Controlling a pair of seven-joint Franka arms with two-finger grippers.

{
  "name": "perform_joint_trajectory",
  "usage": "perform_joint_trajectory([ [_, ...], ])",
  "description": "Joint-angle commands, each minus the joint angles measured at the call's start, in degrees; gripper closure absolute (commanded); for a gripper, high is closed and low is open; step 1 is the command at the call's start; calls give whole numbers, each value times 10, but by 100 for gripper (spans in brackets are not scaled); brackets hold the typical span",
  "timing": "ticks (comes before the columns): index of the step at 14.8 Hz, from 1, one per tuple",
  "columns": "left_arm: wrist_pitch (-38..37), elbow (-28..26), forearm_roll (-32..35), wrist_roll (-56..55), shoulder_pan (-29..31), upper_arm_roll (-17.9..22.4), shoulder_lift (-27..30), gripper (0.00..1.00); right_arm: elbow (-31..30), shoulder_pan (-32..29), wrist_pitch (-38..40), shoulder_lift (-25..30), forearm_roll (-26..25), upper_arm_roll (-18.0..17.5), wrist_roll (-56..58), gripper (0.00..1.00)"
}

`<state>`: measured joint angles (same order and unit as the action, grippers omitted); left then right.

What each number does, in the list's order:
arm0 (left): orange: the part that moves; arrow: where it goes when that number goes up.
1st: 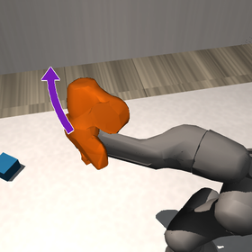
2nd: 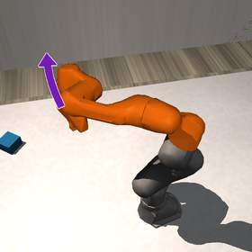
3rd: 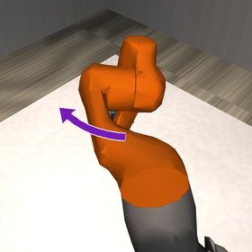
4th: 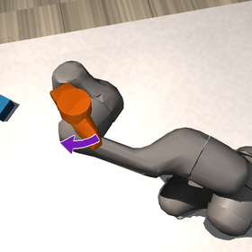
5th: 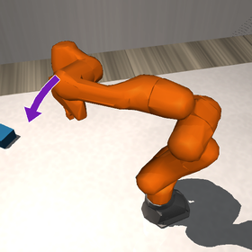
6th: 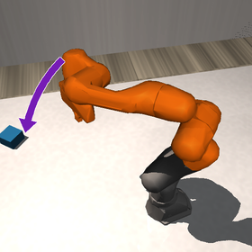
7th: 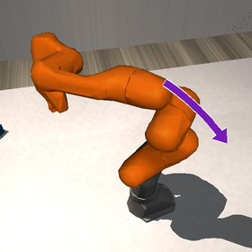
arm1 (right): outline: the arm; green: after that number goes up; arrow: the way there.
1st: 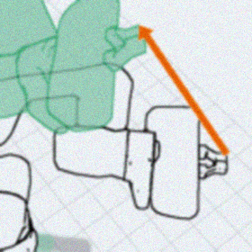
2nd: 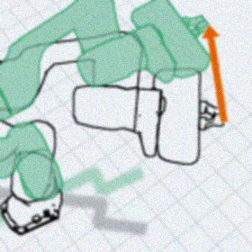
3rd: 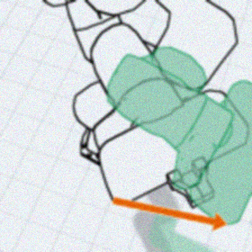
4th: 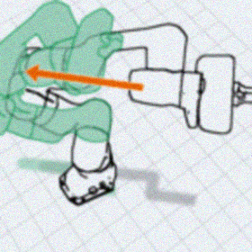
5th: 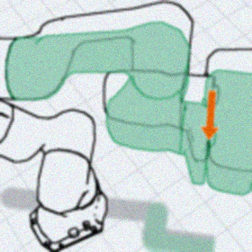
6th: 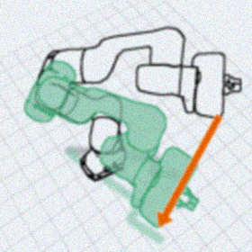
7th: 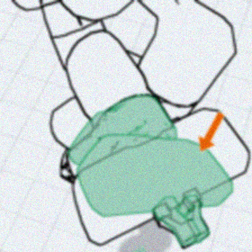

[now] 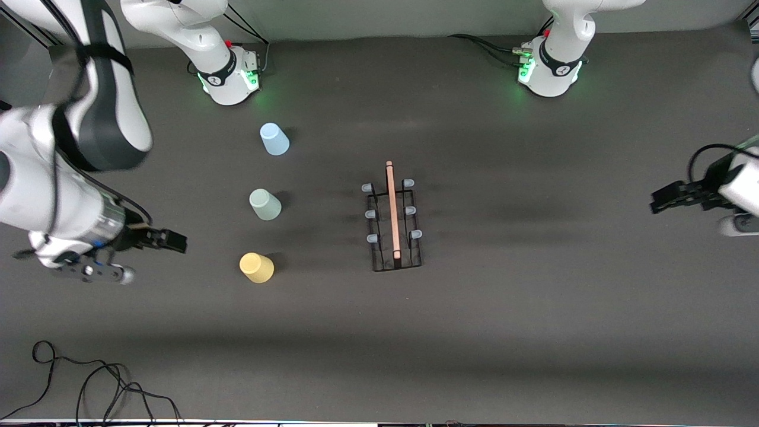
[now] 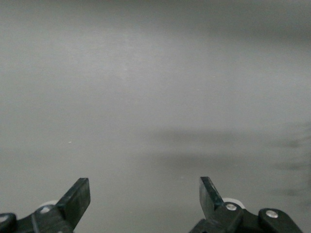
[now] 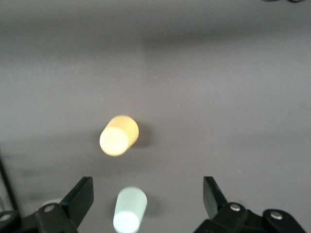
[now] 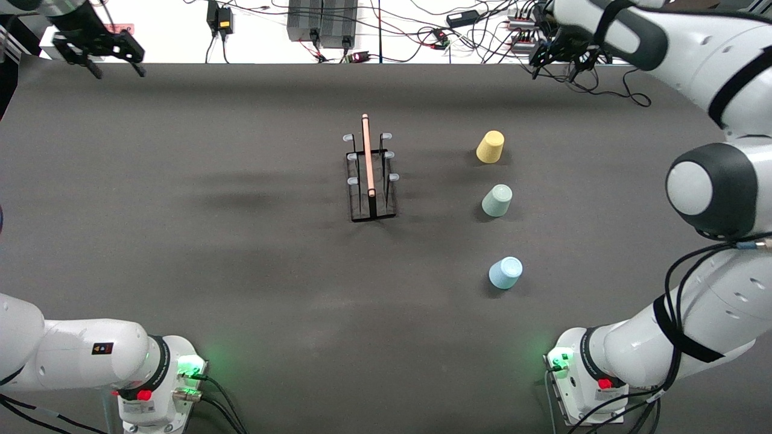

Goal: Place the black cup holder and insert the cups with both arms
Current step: 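Grasp the yellow cup with the right gripper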

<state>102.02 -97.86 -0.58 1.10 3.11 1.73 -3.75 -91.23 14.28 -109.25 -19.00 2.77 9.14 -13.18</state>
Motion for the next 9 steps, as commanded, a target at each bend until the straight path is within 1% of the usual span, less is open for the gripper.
perform_joint_trajectory([
  [1, -2, -22, 7, 7, 12, -9, 30, 0, -39, 21, -67, -15, 22, 4, -34, 0],
  [4, -16, -18, 7, 7, 8, -10, 50, 0, -83, 48, -150, -34, 22, 4, -78, 0],
  [7, -35, -19, 7, 7, 5, -15, 76, 0, -127, 50, -223, -47, 23, 4, -80, 0],
  [9, -44, -18, 7, 2, -7, -14, 87, 0, -149, 50, -268, -60, 23, 4, -81, 0],
])
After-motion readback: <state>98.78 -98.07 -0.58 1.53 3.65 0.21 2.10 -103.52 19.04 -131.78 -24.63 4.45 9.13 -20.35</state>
